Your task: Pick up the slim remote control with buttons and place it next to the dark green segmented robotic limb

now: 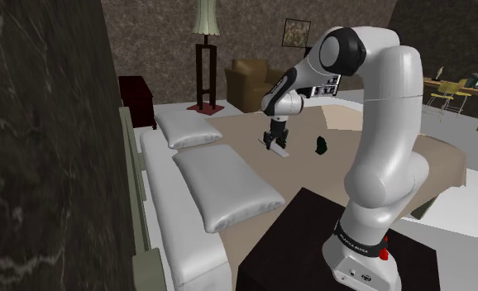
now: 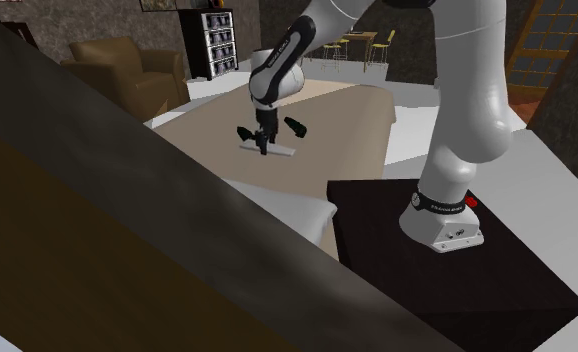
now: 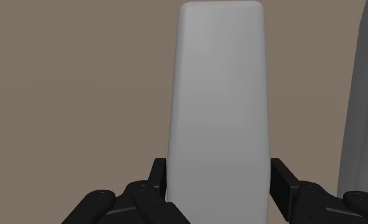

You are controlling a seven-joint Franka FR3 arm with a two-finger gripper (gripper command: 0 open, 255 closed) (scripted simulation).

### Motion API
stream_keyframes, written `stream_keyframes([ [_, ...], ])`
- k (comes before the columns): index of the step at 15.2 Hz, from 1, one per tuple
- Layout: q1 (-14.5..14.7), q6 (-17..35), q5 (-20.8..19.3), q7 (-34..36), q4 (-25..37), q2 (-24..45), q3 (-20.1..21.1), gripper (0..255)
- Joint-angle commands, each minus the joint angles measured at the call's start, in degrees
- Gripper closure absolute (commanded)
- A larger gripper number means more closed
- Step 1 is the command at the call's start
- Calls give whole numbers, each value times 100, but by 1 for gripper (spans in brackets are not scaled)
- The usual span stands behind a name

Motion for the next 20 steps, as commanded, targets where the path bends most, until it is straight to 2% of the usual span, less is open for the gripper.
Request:
stream_keyframes([
  [1, -193, -164, 69, -246, 374, 222, -29, 255],
  [7, -807, -682, 261, -899, 1614, 986, -77, 255],
  [20, -930, -5, 485, -1046, 1633, 1693, 96, 255],
])
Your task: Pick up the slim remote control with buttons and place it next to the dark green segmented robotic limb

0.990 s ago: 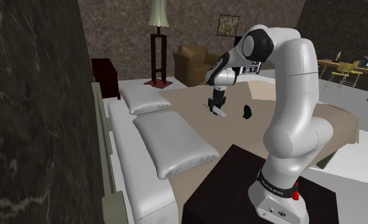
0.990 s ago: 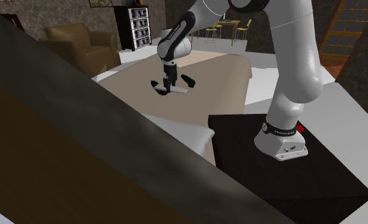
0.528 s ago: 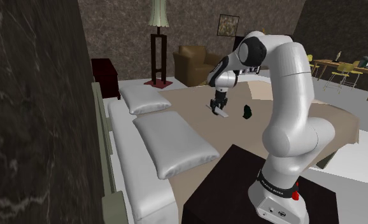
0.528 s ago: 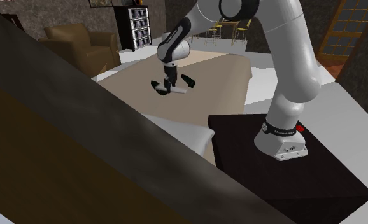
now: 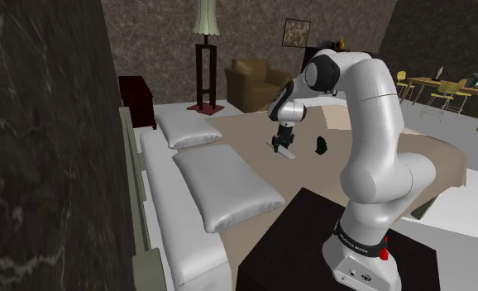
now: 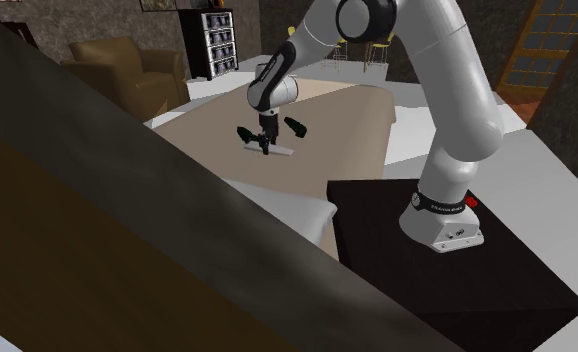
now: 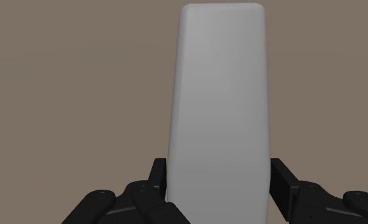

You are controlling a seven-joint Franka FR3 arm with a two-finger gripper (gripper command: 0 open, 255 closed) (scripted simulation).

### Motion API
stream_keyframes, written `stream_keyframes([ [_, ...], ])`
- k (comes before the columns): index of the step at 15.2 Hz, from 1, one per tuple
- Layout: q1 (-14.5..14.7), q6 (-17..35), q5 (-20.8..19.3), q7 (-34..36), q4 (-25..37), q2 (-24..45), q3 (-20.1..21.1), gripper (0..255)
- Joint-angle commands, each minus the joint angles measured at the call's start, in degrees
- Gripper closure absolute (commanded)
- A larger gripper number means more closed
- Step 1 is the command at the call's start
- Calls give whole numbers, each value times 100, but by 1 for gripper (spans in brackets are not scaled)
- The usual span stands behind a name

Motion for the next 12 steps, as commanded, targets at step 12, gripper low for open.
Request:
stream_keyframes([
  [12, -148, 589, 199, -130, 228, 812, 198, 255],
])
